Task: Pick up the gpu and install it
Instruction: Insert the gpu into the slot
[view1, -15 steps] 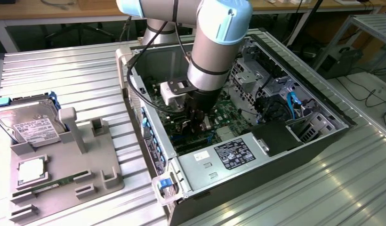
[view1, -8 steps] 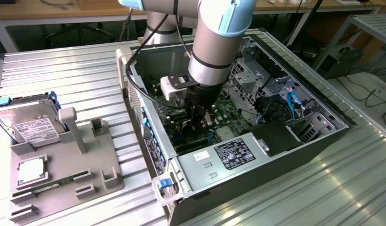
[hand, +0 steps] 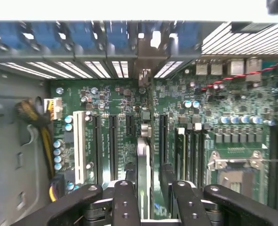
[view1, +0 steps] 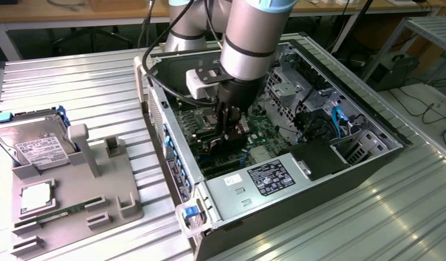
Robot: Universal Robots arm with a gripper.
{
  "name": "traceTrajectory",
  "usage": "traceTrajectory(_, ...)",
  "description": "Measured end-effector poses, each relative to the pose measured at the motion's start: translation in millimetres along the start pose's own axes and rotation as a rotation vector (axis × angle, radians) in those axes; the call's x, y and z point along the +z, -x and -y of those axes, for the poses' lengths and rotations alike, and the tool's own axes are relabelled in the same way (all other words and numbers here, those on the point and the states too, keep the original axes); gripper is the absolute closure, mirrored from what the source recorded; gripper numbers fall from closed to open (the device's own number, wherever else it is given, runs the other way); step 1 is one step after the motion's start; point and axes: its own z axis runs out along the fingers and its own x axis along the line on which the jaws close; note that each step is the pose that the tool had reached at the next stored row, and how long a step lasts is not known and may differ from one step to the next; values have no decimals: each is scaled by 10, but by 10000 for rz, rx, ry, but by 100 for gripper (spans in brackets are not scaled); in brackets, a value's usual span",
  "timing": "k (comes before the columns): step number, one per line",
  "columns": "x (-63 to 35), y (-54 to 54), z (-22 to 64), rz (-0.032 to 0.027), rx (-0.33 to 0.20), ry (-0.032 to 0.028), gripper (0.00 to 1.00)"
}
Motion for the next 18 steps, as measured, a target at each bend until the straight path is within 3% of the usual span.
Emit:
traceTrajectory(5,-9,2,0,-15,0,-6,67)
traceTrajectory(8,-10,2,0,-16,0,-5,85)
traceTrajectory(18,-10,2,0,-16,-1,-5,89)
